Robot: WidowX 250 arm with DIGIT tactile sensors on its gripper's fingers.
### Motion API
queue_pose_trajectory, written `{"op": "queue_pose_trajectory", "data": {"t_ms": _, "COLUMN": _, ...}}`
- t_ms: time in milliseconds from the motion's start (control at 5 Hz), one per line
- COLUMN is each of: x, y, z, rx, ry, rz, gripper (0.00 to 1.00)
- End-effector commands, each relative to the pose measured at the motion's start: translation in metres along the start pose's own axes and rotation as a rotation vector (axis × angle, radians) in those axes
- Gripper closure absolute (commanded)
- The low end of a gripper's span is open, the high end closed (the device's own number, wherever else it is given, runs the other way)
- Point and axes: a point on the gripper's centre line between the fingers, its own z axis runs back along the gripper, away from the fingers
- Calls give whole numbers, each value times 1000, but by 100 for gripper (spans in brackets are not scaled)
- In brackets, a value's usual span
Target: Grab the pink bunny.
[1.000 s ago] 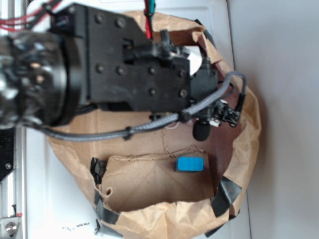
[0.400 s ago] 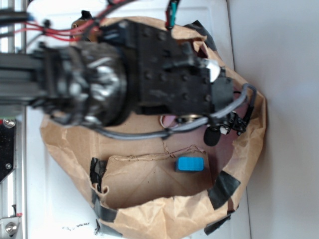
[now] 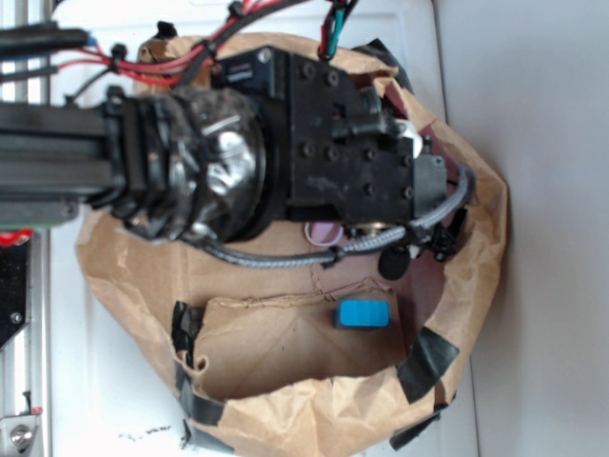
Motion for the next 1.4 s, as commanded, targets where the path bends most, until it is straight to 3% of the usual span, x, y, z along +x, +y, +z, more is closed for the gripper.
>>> {"op": "queue_pose_trajectory", "data": {"t_ms": 0, "x": 17, "y": 3, "z": 8, "rx": -4, "ry": -25, "rz": 54, "gripper": 0}}
{"op": "queue_pose_trajectory", "data": {"t_ms": 400, "x": 26, "y": 7, "z": -4, "rx": 42, "ry": -48, "rz": 89, "gripper": 0}}
{"op": "queue_pose_trajectory", "data": {"t_ms": 800, "x": 48, "y": -10, "z": -20, "rx": 43, "ry": -85, "rz": 81, "gripper": 0}}
{"op": "queue_pose_trajectory", "data": {"t_ms": 1000, "x": 57, "y": -16, "z": -30, "rx": 64, "ry": -69, "rz": 69, "gripper": 0}}
{"op": "queue_pose_trajectory", "data": {"t_ms": 1200, "x": 58, "y": -17, "z": -27, "rx": 49, "ry": -59, "rz": 54, "gripper": 100}}
